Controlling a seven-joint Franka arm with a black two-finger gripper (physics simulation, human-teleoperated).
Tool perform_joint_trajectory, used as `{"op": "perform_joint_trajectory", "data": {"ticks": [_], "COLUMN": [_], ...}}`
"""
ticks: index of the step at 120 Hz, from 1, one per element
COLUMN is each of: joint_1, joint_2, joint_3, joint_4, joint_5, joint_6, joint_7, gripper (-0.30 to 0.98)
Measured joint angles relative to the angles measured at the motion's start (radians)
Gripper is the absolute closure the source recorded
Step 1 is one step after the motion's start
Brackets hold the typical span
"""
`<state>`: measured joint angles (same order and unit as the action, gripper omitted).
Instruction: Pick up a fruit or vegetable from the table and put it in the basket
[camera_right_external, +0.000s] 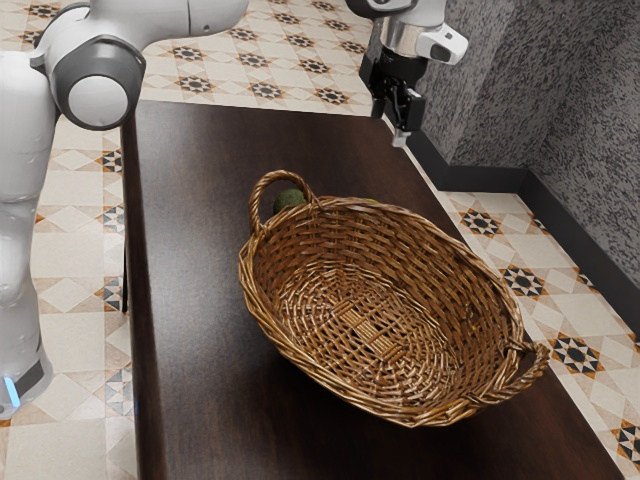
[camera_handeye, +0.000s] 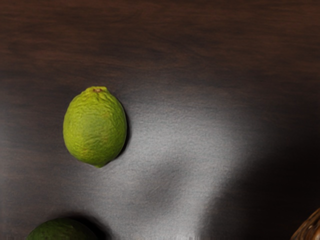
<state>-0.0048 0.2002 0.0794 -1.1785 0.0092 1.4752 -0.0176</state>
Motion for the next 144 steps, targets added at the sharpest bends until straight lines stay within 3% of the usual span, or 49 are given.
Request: {"op": "perform_joint_trajectory", "data": {"ticks": [47, 61, 81, 144], "joint_1": [0.001, 0.003, 0.031, 0.034], "joint_2": [-0.004, 0.005, 0.100, 0.268], "joint_3": [0.003, 0.087, 0.131, 0.120], "joint_4": [0.023, 0.021, 0.021, 0.026], "joint_5": [-0.001, 0.020, 0.021, -0.025], "joint_6": [-0.004, -0.020, -0.027, 0.016], "joint_7": [0.000, 0.001, 0.002, 0.002], "gripper": [0.00, 0.00, 0.00, 0.00]}}
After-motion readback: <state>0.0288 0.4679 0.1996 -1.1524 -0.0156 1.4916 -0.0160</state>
